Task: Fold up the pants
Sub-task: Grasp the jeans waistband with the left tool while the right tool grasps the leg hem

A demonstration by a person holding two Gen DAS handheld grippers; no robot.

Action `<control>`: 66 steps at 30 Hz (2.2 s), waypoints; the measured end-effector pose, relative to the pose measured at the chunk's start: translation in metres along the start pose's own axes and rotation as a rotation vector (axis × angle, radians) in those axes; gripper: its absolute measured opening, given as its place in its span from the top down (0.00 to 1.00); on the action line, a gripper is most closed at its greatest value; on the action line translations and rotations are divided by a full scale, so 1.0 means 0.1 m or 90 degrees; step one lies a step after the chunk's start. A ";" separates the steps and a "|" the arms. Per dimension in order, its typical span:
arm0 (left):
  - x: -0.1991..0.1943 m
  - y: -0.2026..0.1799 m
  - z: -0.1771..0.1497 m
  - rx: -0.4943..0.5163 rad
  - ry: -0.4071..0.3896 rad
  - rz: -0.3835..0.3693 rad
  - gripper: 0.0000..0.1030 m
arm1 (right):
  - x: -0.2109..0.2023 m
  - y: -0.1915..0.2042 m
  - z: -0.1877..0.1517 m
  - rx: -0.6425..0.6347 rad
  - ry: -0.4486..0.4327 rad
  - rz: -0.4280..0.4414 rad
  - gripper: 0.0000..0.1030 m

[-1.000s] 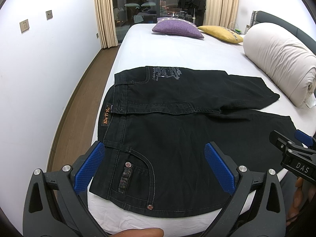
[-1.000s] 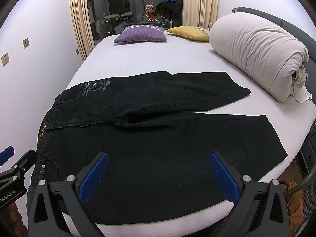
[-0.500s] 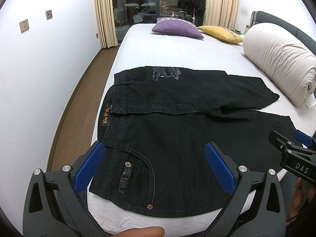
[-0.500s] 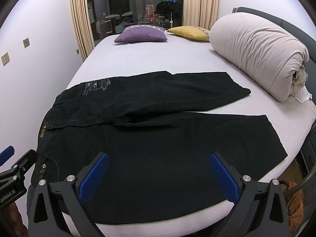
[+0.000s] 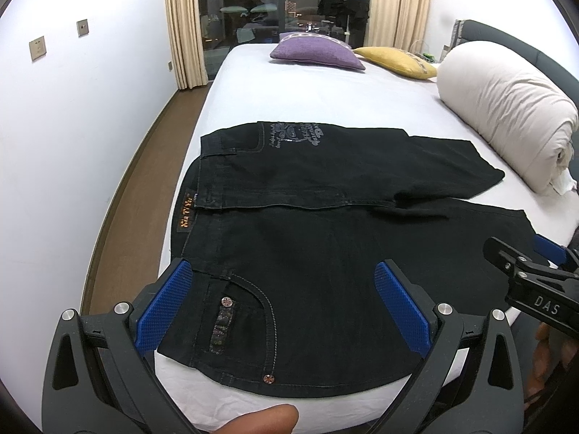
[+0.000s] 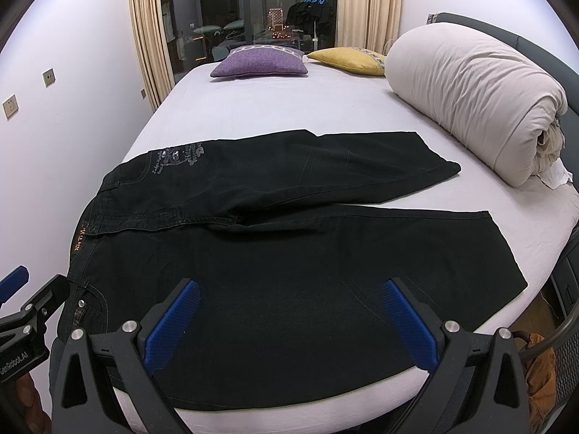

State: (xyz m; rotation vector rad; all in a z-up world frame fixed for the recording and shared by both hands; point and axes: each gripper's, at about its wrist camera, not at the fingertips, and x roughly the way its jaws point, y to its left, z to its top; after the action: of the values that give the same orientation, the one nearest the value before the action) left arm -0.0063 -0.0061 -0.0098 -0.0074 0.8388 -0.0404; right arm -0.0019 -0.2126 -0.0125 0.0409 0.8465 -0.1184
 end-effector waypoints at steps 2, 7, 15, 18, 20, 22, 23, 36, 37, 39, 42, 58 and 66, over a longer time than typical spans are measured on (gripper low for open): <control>0.01 0.02 0.01 -0.004 0.007 -0.017 0.00 | 0.01 0.02 -0.01 -0.002 0.002 0.003 0.00; 0.14 0.08 0.06 -0.013 0.033 -0.061 0.00 | 0.08 0.03 0.03 -0.009 0.007 0.027 0.00; 0.66 0.15 0.32 0.040 0.091 -0.123 0.00 | 0.25 -0.08 0.16 -0.015 0.002 0.084 0.00; 0.87 0.22 0.61 0.066 0.073 -0.099 0.00 | 0.33 -0.17 0.25 -0.025 -0.001 0.110 0.00; 1.05 0.30 0.91 0.087 0.044 -0.094 0.00 | 0.42 -0.25 0.31 -0.031 0.002 0.131 0.00; 1.25 0.37 1.20 0.103 0.033 -0.101 0.00 | 0.50 -0.34 0.35 -0.030 0.006 0.152 0.02; 1.40 0.42 1.38 0.113 0.032 -0.106 0.00 | 0.55 -0.39 0.37 -0.029 0.009 0.166 0.05; 3.22 0.60 2.35 0.266 0.256 -0.209 0.18 | 1.08 -0.67 0.48 -0.073 0.066 0.244 0.30; 3.27 0.57 2.34 0.285 0.271 -0.201 0.21 | 1.12 -0.65 0.49 -0.077 0.072 0.250 0.31; 3.45 0.61 2.37 0.292 0.309 -0.205 0.23 | 1.17 -0.63 0.51 -0.080 0.078 0.257 0.33; 3.56 0.70 2.41 0.278 0.331 -0.218 0.36 | 1.24 -0.59 0.53 -0.085 0.083 0.265 0.35; 2.58 0.83 2.26 0.272 0.152 -0.173 0.93 | 1.38 0.15 1.51 -0.240 0.024 0.300 0.39; 2.00 1.09 2.10 0.282 0.071 -0.167 0.93 | 1.67 1.08 2.01 -0.422 0.023 0.322 0.41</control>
State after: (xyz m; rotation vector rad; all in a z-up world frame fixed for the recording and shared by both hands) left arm 0.2864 0.0929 -0.0205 0.3034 0.9222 -0.4763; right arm 0.2706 -0.1364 -0.0058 -0.3640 0.8541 0.6408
